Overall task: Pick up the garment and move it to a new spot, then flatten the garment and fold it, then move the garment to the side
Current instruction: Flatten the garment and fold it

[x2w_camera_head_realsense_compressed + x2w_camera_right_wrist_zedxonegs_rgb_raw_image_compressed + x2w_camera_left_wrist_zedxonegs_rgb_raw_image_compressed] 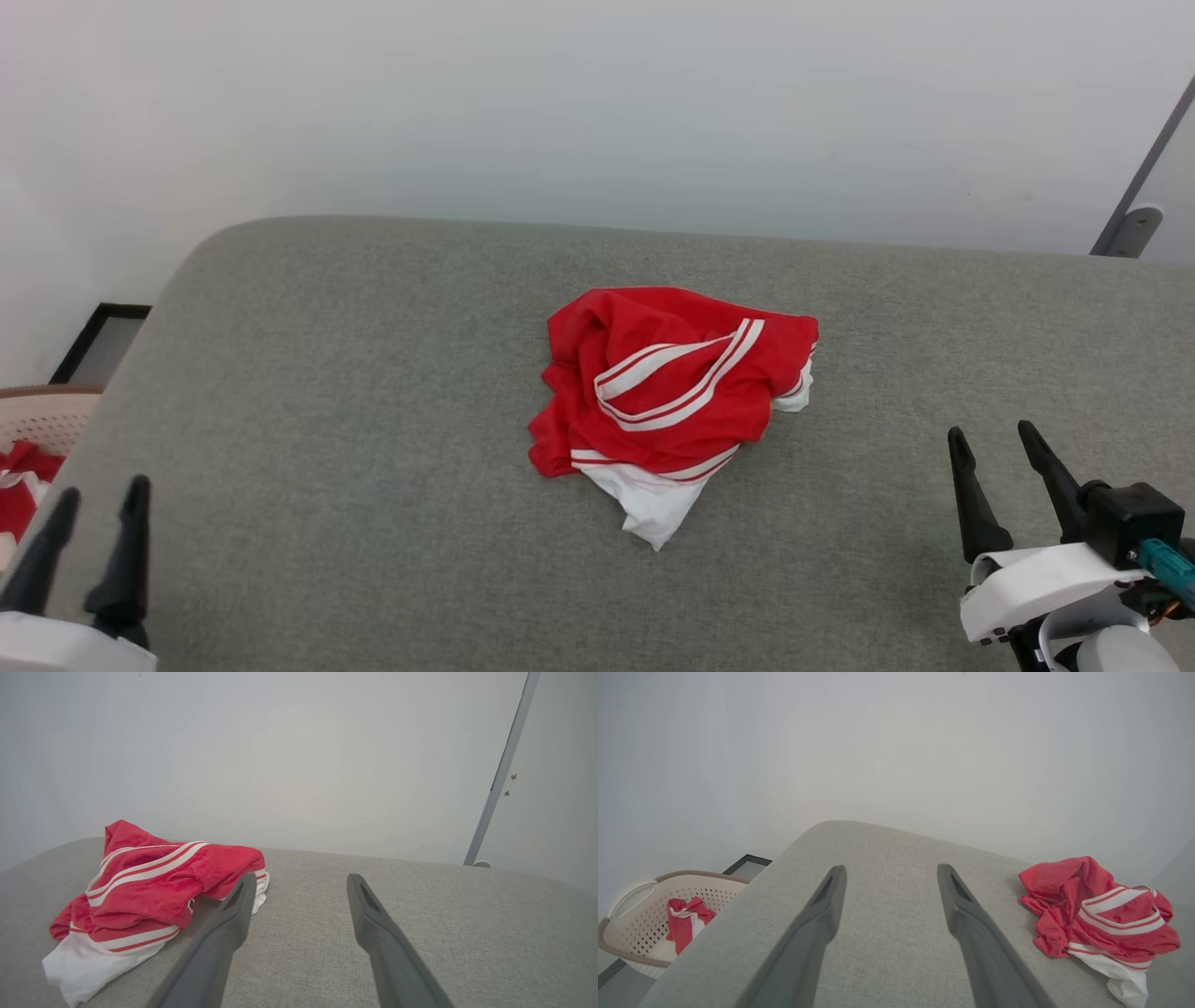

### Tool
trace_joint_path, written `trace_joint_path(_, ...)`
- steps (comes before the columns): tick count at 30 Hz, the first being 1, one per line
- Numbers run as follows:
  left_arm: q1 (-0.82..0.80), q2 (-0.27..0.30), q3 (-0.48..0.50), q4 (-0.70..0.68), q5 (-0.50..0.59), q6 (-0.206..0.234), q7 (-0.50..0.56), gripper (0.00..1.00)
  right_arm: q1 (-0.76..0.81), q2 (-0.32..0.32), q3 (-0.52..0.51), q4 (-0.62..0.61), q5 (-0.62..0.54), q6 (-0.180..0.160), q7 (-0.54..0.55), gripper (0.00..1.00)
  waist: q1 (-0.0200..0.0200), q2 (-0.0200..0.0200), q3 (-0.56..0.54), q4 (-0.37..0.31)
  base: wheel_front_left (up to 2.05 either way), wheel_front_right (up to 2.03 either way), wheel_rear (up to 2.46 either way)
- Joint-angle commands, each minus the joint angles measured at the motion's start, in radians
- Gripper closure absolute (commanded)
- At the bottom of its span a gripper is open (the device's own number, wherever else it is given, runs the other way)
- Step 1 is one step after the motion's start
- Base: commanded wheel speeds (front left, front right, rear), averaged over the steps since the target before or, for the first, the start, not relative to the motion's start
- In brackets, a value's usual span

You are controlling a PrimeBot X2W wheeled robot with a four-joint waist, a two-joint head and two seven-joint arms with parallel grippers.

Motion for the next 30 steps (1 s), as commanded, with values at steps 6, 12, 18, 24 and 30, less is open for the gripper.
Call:
trace_joint_path(6, -0.051, 0.001, -0.048, -0.026, -0.051, -0.008, 0.142, 0.0, -0.019, -0.006, 0.01, 0.004, -0.001, -0.001, -0.001, 0.0, 0.0, 0.0, 0.02, 0.01, 0.0, 0.0, 0.0)
trace_joint_path(12, -0.199, 0.017, -0.129, -0.096, -0.121, 0.018, 0.408, 0.0, -0.066, -0.004, 0.029, 0.013, -0.011, -0.001, -0.001, 0.0, 0.0, 0.0, 0.058, -0.001, 0.0, 0.0, 0.0)
trace_joint_path(18, -0.376, 0.009, -0.244, -0.156, -0.121, 0.055, 0.651, 0.0, -0.112, -0.001, 0.045, 0.013, -0.014, -0.001, -0.001, 0.0, 0.0, 0.0, 0.092, -0.033, 0.0, 0.0, 0.0)
trace_joint_path(24, -0.517, -0.037, -0.352, -0.16, -0.119, 0.078, 0.837, 0.0, -0.158, 0.017, 0.051, 0.0, -0.019, -0.001, -0.001, 0.0, 0.0, 0.0, 0.143, -0.084, 0.0, 0.0, 0.0)
trace_joint_path(30, -0.579, -0.094, -0.418, -0.132, -0.133, 0.098, 0.938, 0.0, -0.195, 0.04, 0.058, -0.005, -0.025, -0.001, -0.001, 0.0, 0.0, 0.0, 0.203, -0.151, 0.0, 0.0, 0.0)
